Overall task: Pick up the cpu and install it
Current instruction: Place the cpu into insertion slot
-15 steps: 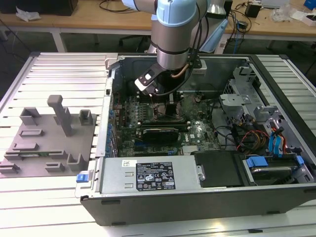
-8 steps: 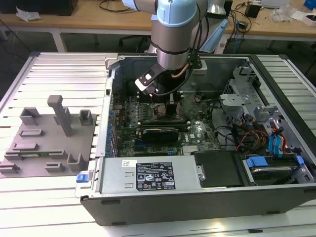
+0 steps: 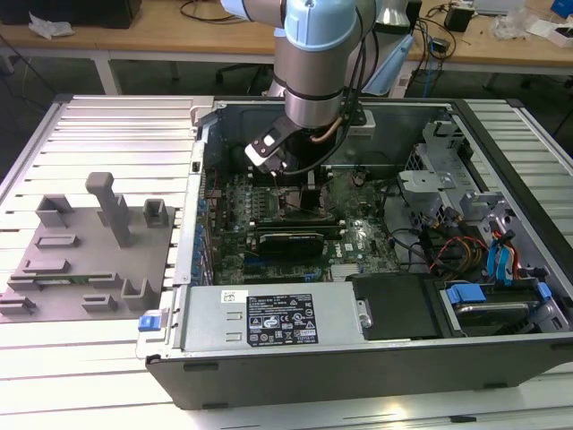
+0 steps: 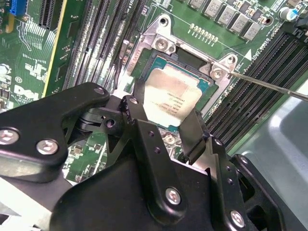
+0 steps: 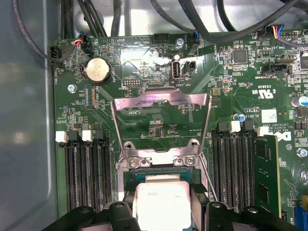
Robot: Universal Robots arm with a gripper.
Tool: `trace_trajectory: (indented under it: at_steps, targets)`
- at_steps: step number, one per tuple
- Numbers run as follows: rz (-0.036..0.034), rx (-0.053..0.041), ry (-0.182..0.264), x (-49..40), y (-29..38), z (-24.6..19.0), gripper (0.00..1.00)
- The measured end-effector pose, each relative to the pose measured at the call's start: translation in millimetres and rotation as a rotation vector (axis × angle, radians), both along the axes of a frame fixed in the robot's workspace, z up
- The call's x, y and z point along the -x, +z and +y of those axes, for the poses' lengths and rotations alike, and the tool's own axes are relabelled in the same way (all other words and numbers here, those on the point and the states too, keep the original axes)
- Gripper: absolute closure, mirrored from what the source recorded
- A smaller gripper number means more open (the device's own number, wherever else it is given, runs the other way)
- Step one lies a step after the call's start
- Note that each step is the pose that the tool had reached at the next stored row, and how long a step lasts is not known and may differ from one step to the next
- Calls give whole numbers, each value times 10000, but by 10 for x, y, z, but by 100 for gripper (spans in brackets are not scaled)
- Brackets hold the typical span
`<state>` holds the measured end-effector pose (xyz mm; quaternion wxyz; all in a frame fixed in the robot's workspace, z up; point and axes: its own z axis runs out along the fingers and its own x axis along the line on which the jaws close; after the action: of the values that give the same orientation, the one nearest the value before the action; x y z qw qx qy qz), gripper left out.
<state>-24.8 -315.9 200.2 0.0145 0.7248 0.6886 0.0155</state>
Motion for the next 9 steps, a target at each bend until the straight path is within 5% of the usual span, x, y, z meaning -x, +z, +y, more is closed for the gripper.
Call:
trace_trajectory:
  at_steps: [9]
  targets:
    - [1, -1, 0, 0, -11, 0, 47]
